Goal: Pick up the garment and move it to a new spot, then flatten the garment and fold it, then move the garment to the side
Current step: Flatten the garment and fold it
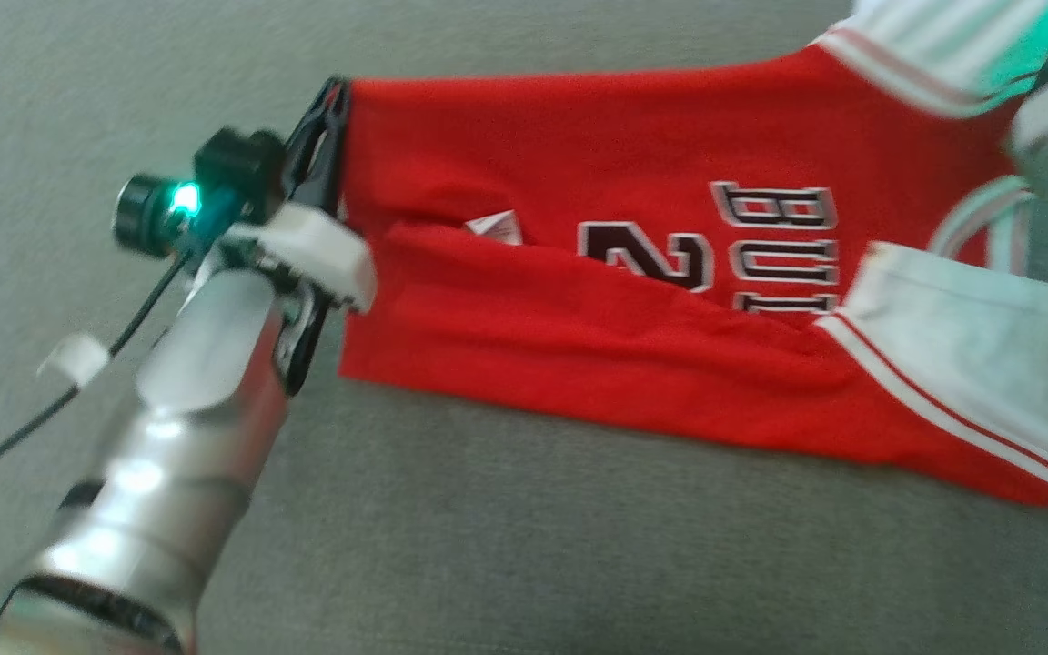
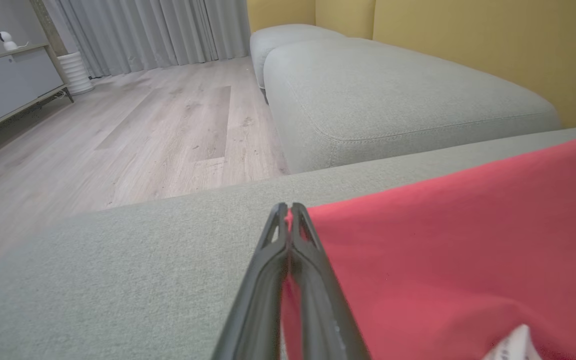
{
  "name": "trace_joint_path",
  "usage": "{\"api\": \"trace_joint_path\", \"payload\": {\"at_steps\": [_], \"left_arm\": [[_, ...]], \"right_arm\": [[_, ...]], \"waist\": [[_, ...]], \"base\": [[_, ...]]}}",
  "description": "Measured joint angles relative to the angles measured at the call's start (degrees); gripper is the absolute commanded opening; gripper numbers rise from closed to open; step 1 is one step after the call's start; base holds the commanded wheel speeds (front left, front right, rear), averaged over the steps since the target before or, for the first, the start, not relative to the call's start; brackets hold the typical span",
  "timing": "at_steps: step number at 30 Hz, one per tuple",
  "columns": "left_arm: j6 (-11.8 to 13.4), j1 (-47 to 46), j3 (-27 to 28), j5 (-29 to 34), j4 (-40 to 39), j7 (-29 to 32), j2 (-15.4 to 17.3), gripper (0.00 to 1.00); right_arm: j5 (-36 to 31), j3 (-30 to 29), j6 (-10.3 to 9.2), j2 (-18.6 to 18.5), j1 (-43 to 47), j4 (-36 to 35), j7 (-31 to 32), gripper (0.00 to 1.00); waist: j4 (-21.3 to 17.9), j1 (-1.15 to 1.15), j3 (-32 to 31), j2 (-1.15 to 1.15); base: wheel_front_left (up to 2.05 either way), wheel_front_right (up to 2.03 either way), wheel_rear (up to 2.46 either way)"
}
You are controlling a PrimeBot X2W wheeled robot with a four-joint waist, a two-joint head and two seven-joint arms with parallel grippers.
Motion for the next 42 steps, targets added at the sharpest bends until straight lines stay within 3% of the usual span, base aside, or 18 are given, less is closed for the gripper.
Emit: {"api": "trace_joint_path", "payload": {"at_steps": [10, 19, 20, 21, 22, 31, 35, 42], "left_arm": [[1.77, 16.42, 5.47, 3.88, -6.68, 0.0, 4.16, 0.0], [1.82, 27.23, 10.17, 5.01, -8.44, 0.0, 3.46, 0.0], [1.83, 27.98, 10.87, 5.01, -8.47, 0.0, 3.07, 0.22], [2.1, 28.63, 11.4, 5.02, -8.6, 0.0, 2.67, 0.9], [2.46, 29.3, 12.52, 5.03, -8.7, 0.01, 2.13, 1.0], [4.79, 38.24, 21.63, 10.33, -20.5, 0.01, -0.62, 1.0], [4.67, 44.78, 24.39, 12.5, -25.09, 0.01, -2.79, 1.0], [1.65, 51.9, 26.31, 14.73, -29.58, 0.01, -4.8, 1.0]], "right_arm": [[7.39, 0.03, 0.0, 4.48, 25.13, -14.32, 0.0, 0.0], [10.54, 0.98, 0.0, 7.47, 36.49, -15.13, 0.0, 0.0], [10.5, 1.2, 0.0, 7.49, 37.1, -14.52, 0.0, 0.02], [10.49, 1.2, 0.0, 7.5, 37.54, -13.89, 0.0, 1.0], [10.4, 1.19, 0.0, 7.59, 37.72, -13.19, 0.0, 1.0], [-0.86, -4.82, 0.0, 10.09, 38.11, -16.81, 0.0, 1.0], [-6.09, -8.2, 0.0, 12.9, 41.81, -18.15, 0.0, 1.0], [-10.05, -10.62, 0.0, 15.59, 48.16, -17.73, 0.0, 1.0]], "waist": [[-6.33, -0.01, -6.13, 0.0], [-8.48, -0.01, -10.59, 0.0], [-8.56, -0.01, -10.96, 0.0], [-8.6, -0.01, -11.3, 0.0], [-8.63, -0.01, -11.65, 0.0], [-8.77, 0.0, -15.18, 0.0], [-8.66, -0.01, -17.48, 0.0], [-8.27, -0.01, -20.55, 0.0]], "base": [[0.0, 0.0, 0.0], [0.0, 0.0, 0.0], [0.0, 0.0, 0.0], [0.0, 0.0, 0.0], [0.0, 0.0, 0.0], [0.0, 0.0, 0.0], [0.0, 0.0, 0.0], [0.0, 0.0, 0.0]]}}
